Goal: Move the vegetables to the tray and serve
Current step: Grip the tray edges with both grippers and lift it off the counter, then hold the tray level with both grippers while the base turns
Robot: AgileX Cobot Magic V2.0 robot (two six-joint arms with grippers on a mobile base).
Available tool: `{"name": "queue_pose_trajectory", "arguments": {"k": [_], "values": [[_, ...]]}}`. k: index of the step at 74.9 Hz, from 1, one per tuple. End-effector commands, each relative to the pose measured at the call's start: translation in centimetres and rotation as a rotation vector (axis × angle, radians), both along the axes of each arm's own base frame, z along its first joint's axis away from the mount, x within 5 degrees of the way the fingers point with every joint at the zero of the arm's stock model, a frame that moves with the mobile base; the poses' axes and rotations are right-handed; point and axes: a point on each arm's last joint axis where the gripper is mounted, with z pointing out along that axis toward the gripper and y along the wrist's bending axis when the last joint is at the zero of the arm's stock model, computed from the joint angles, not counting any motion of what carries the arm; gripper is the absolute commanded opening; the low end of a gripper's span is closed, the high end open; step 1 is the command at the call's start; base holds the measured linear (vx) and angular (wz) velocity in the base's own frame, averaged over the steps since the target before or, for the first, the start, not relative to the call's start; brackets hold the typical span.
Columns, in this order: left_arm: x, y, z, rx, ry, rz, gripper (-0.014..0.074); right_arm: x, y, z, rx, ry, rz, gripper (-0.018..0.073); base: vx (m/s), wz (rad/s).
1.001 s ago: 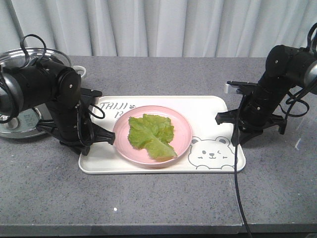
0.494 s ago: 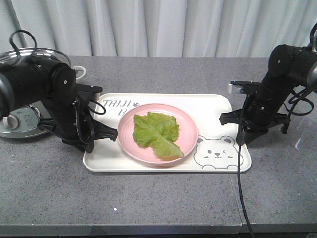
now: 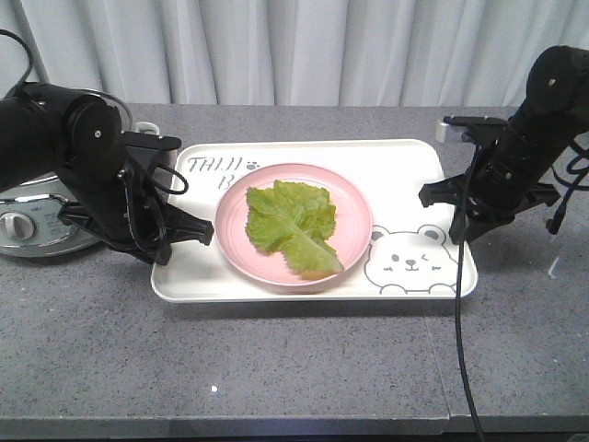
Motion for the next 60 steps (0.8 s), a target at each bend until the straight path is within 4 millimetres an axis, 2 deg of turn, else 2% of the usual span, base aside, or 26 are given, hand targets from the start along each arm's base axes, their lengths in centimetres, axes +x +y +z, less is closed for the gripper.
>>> {"name": "queue_pose_trajectory", "arguments": {"k": [1, 37, 45, 60], "values": [[-0.8, -1.1, 4.3, -0.149, -0.168, -0.029, -0.0007, -1.3, 1.2, 4.5, 0.107, -0.123, 0.024, -0.0006, 0.0, 0.0], [-3.7, 0.1, 10.1, -0.223, -0.352, -0.032, -0.0007, -4.1, 0.9, 9.4, 0.117, -0.261, 0.029, -0.0006, 0.0, 0.0], [-4.1, 0.3, 10.7, -0.23, -0.37, -0.033, -0.0007, -4.6, 0.9, 10.1, 0.119, -0.283, 0.03, -0.0006, 0.0, 0.0], [-4.2, 0.3, 10.6, -0.225, -0.363, -0.034, -0.0007, -5.0, 0.8, 10.8, 0.12, -0.306, 0.028, -0.0006, 0.0, 0.0]]}}
